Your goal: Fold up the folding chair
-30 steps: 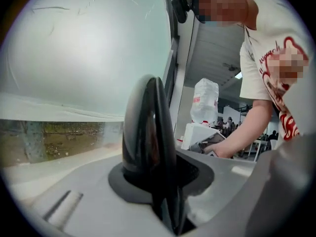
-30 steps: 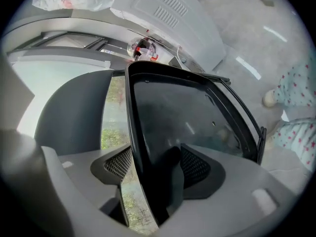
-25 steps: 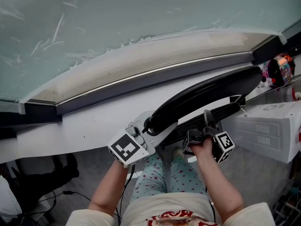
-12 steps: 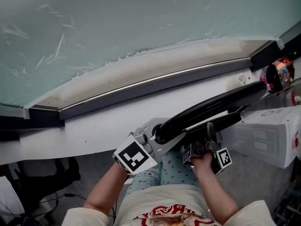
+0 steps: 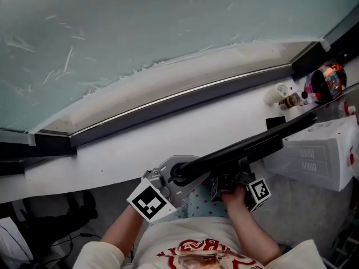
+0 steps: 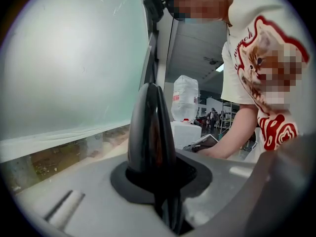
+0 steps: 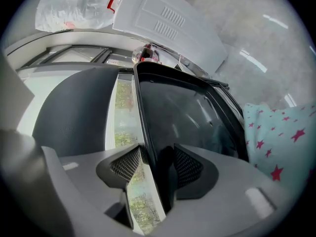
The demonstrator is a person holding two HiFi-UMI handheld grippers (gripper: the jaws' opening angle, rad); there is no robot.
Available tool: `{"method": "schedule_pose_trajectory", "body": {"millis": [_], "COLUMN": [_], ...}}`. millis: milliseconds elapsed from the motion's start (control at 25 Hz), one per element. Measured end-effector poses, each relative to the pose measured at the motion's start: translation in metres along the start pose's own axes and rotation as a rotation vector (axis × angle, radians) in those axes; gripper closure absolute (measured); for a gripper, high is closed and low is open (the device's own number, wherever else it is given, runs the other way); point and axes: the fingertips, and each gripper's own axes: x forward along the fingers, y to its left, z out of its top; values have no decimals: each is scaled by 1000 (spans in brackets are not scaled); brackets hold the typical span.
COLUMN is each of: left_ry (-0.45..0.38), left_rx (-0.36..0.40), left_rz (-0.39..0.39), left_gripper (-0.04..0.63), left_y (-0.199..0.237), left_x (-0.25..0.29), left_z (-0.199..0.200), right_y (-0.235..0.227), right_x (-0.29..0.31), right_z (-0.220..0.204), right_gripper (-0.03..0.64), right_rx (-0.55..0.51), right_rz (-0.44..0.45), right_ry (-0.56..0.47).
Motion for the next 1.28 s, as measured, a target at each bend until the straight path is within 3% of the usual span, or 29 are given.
{"method": "schedule_pose_trajectory", "body": {"millis": [120, 320, 480, 600, 720, 800, 920, 1040, 1160, 1280], "left_ry": [0, 7, -36, -87, -15, 39, 47, -13, -102, -97], "left_rx": [-12, 25, -20, -56, 4, 29, 49, 19, -156, -206], "left_rz": [16, -4, 14, 4, 10, 24, 55, 127, 252, 418], "left_gripper": [520, 514, 512, 488, 487, 441, 390, 376, 376, 377], "left_y": [-1, -4, 1, 2, 5, 1, 1, 9, 19, 21], "left_x": [-5, -4, -5, -5, -4, -4, -8, -27, -61, -96], "left_z": [-4, -6, -3, 4, -4, -12, -15, -17, -24, -23], "right_y": [-3, -3, 6, 12, 12, 10, 14, 8, -3, 22], "right_x": [-2, -3, -7, -9, -8, -12, -19, -26, -38, -59], "right_z": [-4, -4, -11, -14, -23, -24, -25, -21, -7, 6], "right_gripper": [394, 398, 448, 431, 424, 413, 388, 364, 354, 356], "right_rx": [-44, -16, -64, -133, -116, -121, -161, -224, -312, -490], "right_rz": [8, 77, 137, 152, 154, 148, 141, 121, 77, 116], "right_ry": [48, 75, 123, 123, 163, 175, 188, 217, 228, 222]}}
